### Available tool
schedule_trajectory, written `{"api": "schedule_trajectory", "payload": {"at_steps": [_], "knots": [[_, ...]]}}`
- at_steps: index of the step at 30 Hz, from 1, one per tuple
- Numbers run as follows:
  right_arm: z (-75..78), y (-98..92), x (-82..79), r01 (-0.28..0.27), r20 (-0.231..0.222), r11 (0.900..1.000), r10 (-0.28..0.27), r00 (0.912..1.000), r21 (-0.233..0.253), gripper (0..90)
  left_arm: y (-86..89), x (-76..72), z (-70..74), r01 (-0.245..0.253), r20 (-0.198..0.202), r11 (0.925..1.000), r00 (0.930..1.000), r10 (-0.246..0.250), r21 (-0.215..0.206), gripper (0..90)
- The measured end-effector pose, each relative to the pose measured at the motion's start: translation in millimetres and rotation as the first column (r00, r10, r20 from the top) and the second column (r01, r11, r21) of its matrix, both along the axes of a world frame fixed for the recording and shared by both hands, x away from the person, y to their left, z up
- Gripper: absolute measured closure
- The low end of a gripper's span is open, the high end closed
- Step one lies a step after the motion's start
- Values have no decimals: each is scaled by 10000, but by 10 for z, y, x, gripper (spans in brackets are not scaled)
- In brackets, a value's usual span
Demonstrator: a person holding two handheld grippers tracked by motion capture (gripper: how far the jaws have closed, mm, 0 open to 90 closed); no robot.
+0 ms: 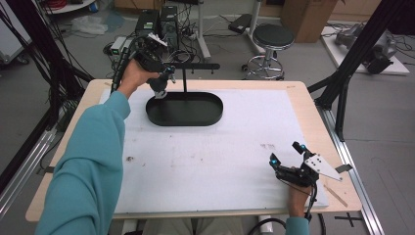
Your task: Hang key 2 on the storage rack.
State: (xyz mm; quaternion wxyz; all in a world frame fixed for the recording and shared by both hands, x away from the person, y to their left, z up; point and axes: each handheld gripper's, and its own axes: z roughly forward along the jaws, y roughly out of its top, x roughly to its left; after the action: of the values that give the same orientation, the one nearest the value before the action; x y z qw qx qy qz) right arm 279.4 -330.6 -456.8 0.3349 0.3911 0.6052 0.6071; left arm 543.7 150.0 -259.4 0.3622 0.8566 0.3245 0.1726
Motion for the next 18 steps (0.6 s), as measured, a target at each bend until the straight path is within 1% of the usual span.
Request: {"api": "schedule_trajectory", "payload": {"at_steps": [3,11,15,17,18], "knots": [[0,1,-3,-2,-32,10000,2,10000,20,10,-13,16,13,1,10,10000,10000,-1,85,881],[-1,1,-3,3,-25,10000,-3,10000,10,10,-12,54,1,-113,-22,9999,9999,113,64,881],[0,-1,-3,-3,-48,10000,3,10000,10,10,-8,59,0,-187,-51,9998,9998,187,-33,877],[0,0,-3,4,-31,10000,-4,10000,10,10,-11,59,-1,-229,45,9997,9997,229,-44,871],[0,1,-3,6,-28,10000,-6,10000,18,10,-9,59,4,-278,74,9995,9996,279,-152,855]]}}
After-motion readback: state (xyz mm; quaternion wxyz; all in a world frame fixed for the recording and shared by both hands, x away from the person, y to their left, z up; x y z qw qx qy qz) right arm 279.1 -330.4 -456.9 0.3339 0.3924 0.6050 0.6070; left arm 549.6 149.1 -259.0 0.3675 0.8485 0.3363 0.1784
